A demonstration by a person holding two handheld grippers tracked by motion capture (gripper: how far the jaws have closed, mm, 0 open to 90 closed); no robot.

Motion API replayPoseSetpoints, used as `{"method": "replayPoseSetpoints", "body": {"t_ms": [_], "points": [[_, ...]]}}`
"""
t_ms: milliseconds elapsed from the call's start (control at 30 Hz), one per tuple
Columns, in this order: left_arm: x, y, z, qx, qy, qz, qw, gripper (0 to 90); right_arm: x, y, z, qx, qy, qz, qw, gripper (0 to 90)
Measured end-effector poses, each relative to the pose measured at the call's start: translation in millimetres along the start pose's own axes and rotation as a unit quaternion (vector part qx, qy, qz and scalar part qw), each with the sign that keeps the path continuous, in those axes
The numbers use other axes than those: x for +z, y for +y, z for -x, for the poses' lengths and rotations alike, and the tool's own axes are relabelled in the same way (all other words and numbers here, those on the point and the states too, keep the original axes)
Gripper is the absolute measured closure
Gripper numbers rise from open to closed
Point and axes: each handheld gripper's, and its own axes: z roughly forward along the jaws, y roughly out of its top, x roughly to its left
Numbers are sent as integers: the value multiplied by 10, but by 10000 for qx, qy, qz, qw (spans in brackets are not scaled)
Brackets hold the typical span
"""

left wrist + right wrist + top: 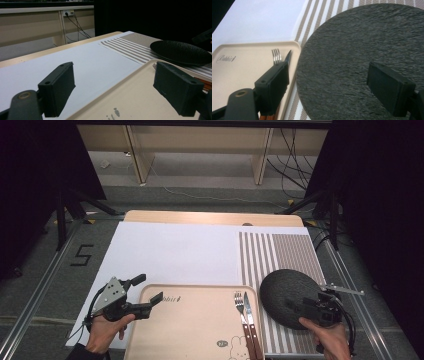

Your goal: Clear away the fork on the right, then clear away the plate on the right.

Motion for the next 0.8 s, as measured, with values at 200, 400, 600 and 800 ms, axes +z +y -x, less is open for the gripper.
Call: {"method": "replayPoseSetpoints", "body": {"t_ms": [200, 400, 600, 800], "points": [[19, -4, -7, -21, -19, 34, 10000, 162, -40, -7, 82, 41, -47, 63, 10000, 190], [5, 1, -8, -13, 10, 0, 10000, 162, -92, -21, 194, 264, -31, 167, 9995, 190], [5, 2, -8, -16, -3, 9, 10000, 162, -149, -38, 287, 451, -32, 233, 9987, 190], [13, 4, -2, -23, -32, 13, 10000, 162, -200, -66, 380, 607, -92, 320, 9976, 190]]}}
